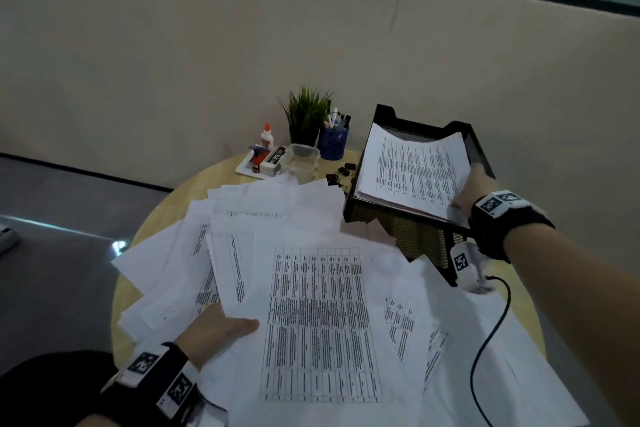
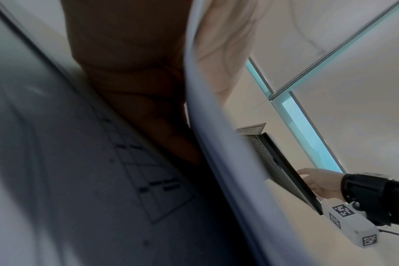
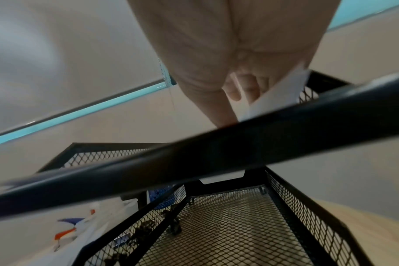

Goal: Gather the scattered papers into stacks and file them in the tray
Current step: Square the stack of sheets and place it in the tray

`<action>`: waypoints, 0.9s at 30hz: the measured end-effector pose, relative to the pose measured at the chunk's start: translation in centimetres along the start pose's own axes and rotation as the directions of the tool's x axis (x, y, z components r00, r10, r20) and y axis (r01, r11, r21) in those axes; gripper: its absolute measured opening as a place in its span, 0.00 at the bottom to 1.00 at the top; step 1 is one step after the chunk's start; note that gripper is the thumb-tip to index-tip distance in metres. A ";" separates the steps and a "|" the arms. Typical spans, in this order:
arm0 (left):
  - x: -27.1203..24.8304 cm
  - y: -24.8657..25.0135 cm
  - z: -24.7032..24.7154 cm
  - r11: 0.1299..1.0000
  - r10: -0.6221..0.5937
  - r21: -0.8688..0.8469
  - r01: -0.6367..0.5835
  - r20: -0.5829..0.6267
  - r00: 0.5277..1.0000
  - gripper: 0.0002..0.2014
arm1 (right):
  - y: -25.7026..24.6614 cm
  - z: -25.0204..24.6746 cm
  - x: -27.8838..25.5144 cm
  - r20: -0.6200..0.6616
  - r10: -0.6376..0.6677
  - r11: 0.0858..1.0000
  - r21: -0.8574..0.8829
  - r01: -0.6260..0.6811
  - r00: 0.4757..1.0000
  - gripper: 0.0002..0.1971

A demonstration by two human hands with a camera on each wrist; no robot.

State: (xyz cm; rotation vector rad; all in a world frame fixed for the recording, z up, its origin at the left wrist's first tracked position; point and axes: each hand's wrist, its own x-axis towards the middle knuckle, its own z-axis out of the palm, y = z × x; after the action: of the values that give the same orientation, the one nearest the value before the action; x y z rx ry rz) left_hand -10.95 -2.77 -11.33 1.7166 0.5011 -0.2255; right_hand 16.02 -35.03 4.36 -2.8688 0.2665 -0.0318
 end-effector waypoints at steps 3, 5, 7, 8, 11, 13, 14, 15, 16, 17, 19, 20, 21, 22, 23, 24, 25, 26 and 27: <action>0.3 -0.4 0.1 0.996 0.008 -0.089 -0.010 -0.017 1.000 0.15 | -0.4 -0.1 -1.3 -0.060 -0.065 0.994 -0.095 0.059 0.996 0.25; 0.2 -0.3 0.3 0.987 0.018 -0.157 -0.020 -0.016 1.000 0.13 | -0.3 -0.3 -2.6 -0.116 -0.130 0.989 -0.091 0.120 0.985 0.23; -0.1 -0.2 0.6 0.976 0.028 -0.215 -0.032 -0.021 0.999 0.13 | -0.1 -0.6 -4.3 -0.153 -0.208 0.978 -0.054 0.202 0.966 0.21; -0.4 -0.1 0.8 0.971 0.041 -0.235 -0.047 -0.031 0.999 0.12 | 0.0 -0.6 -5.4 -0.145 -0.234 0.972 -0.032 0.232 0.961 0.20; -1.2 0.2 0.9 0.945 0.052 -0.319 -0.075 -0.079 0.996 0.10 | 0.3 -0.3 -9.1 -0.077 -0.277 0.959 0.031 0.280 0.958 0.20; -1.9 0.3 0.8 0.937 0.064 -0.338 -0.092 -0.093 0.994 0.10 | 0.6 0.2 -11.6 -0.033 -0.295 0.953 0.063 0.296 0.955 0.18; -2.1 0.3 0.6 0.932 0.068 -0.348 -0.099 -0.101 0.993 0.10 | 0.9 0.6 -12.7 -0.011 -0.304 0.951 0.058 0.304 0.953 0.17; -2.4 0.3 0.5 0.927 0.073 -0.359 -0.108 -0.109 0.991 0.11 | 1.2 1.2 -13.8 0.019 -0.306 0.951 0.041 0.305 0.952 0.17; -2.6 0.2 0.4 0.920 0.086 -0.373 -0.124 -0.119 0.989 0.11 | 1.6 1.9 -14.7 0.048 -0.310 0.951 0.038 0.308 0.950 0.18; -2.9 0.2 0.3 0.913 0.098 -0.382 -0.141 -0.129 0.987 0.11 | 2.0 2.8 -15.6 0.079 -0.313 0.949 0.060 0.309 0.946 0.19; -3.3 0.3 0.3 0.904 0.115 -0.395 -0.162 -0.141 0.983 0.13 | 2.8 5.0 -17.3 0.177 -0.299 0.952 0.128 0.279 0.938 0.23; -3.4 0.3 0.2 0.899 0.120 -0.405 -0.168 -0.141 0.983 0.13 | 3.0 6.1 -18.0 0.255 -0.280 0.958 0.130 0.254 0.925 0.24; -3.6 0.3 0.1 0.892 0.123 -0.419 -0.170 -0.137 0.983 0.14 | 3.2 7.1 -18.7 0.346 -0.266 0.963 0.134 0.233 0.900 0.24; -3.6 0.3 0.0 0.884 0.128 -0.435 -0.170 -0.125 0.984 0.16 | 3.2 7.8 -19.5 0.421 -0.266 0.963 0.159 0.218 0.867 0.24; -3.6 0.2 -0.1 0.879 0.130 -0.447 -0.164 -0.106 0.986 0.21 | 3.2 8.3 -20.2 0.473 -0.282 0.956 0.208 0.206 0.835 0.22; -3.7 0.1 -0.2 0.881 0.142 -0.442 -0.167 -0.088 0.986 0.29 | 3.0 8.8 -20.9 0.483 -0.297 0.942 0.292 0.168 0.824 0.20; -3.7 0.1 -0.2 0.887 0.161 -0.427 -0.176 -0.071 0.984 0.37 | 2.9 9.2 -21.5 0.487 -0.291 0.910 0.406 0.082 0.824 0.19; -3.6 0.1 -0.2 0.894 0.179 -0.408 -0.185 -0.054 0.982 0.43 | 3.0 9.5 -22.0 0.497 -0.271 0.853 0.520 -0.033 0.825 0.22; -3.7 0.1 -0.2 0.897 0.190 -0.400 -0.185 -0.028 0.981 0.47 | 3.1 9.7 -22.4 0.519 -0.271 0.769 0.623 -0.142 0.811 0.30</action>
State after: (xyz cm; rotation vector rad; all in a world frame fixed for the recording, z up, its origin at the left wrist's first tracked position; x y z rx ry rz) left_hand -14.18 -3.35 -9.66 1.3471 0.3402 0.0100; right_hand -6.09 -31.41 -5.78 -2.0550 0.0063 0.6253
